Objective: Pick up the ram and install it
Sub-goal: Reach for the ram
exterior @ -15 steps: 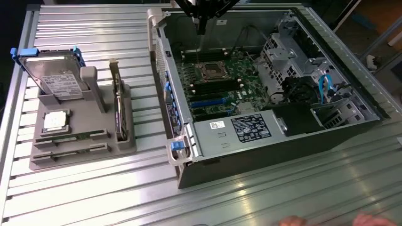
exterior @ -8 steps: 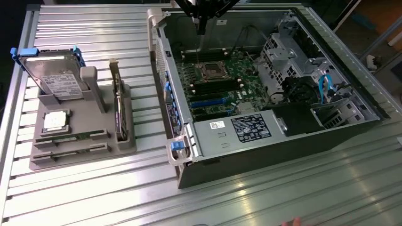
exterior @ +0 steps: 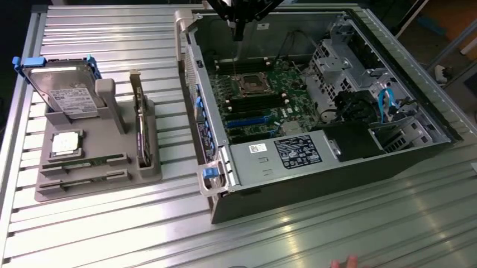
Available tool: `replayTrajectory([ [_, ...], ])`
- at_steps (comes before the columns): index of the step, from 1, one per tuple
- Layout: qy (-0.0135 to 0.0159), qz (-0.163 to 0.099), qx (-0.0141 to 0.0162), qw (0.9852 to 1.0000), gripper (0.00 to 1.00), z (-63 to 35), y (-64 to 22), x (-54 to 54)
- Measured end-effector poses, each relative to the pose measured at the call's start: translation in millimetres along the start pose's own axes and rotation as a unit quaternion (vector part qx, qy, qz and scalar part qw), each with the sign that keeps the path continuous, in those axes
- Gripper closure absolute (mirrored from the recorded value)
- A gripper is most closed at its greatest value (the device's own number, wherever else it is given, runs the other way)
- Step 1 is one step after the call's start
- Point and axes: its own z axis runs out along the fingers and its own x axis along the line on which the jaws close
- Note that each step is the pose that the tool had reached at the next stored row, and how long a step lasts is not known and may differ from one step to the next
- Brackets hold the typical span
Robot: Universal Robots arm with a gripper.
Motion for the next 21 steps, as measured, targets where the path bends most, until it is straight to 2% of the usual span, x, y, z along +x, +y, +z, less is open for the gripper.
replayTrajectory([
  [21,0.0000,0.000,0.0000,1.0000,0.89,-0.8,-2.2,28.7],
])
